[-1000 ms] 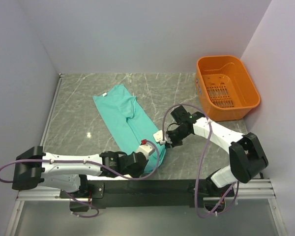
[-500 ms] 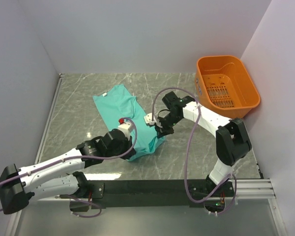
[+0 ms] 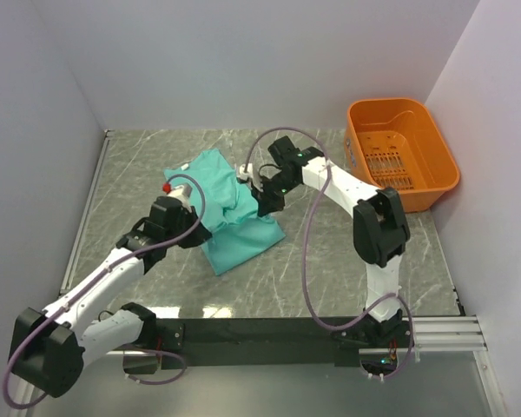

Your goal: Fold and stack the t-shirts

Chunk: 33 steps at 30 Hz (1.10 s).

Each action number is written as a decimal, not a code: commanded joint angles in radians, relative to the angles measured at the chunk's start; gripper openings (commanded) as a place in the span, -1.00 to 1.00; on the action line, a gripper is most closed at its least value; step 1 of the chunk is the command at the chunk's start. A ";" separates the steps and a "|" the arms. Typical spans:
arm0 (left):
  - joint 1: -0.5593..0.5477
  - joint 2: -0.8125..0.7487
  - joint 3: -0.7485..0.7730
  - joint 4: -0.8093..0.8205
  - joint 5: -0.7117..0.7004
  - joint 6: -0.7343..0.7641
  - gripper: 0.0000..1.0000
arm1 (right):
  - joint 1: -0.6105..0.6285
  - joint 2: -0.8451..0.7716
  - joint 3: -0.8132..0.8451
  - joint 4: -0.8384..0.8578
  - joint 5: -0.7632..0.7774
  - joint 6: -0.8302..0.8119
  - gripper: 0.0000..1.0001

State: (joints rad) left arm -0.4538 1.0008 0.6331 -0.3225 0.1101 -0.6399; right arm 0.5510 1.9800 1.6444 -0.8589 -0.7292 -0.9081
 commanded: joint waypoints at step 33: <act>0.354 0.334 0.059 0.266 0.203 0.059 -0.99 | 0.052 0.364 0.509 0.132 0.264 0.419 -1.00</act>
State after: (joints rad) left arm -0.1059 1.3315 0.6514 -0.1078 0.2958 -0.6022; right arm 0.5980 2.3299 2.1090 -0.7654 -0.4931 -0.5137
